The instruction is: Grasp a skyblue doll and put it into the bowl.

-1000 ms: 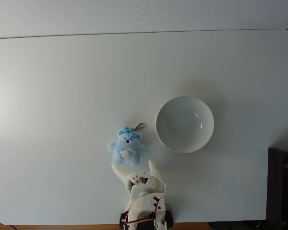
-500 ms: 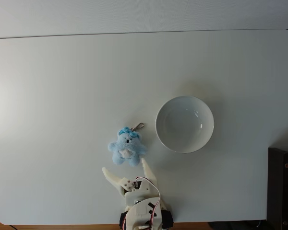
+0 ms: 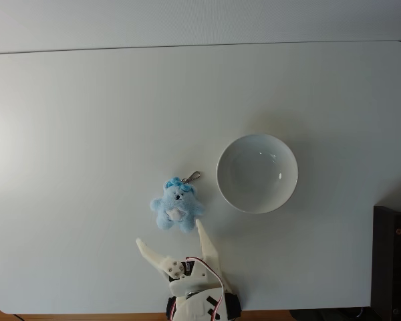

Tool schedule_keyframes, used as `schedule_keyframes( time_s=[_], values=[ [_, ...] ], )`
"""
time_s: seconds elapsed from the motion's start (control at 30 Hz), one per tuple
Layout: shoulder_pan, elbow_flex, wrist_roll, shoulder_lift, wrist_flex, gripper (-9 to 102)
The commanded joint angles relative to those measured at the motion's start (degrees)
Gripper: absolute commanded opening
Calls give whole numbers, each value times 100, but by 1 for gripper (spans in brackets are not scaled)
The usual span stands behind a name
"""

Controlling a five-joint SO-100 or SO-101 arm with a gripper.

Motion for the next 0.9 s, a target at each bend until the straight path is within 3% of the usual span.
schedule_keyframes(
  time_s=[0.0, 0.37, 0.87],
  values=[
    [-9, -624, 35, -1222, 18, 59],
    [-18, -1969, -18, -4500, 18, 59],
    [-35, -2004, -18, -6293, 9, 59]
  ],
)
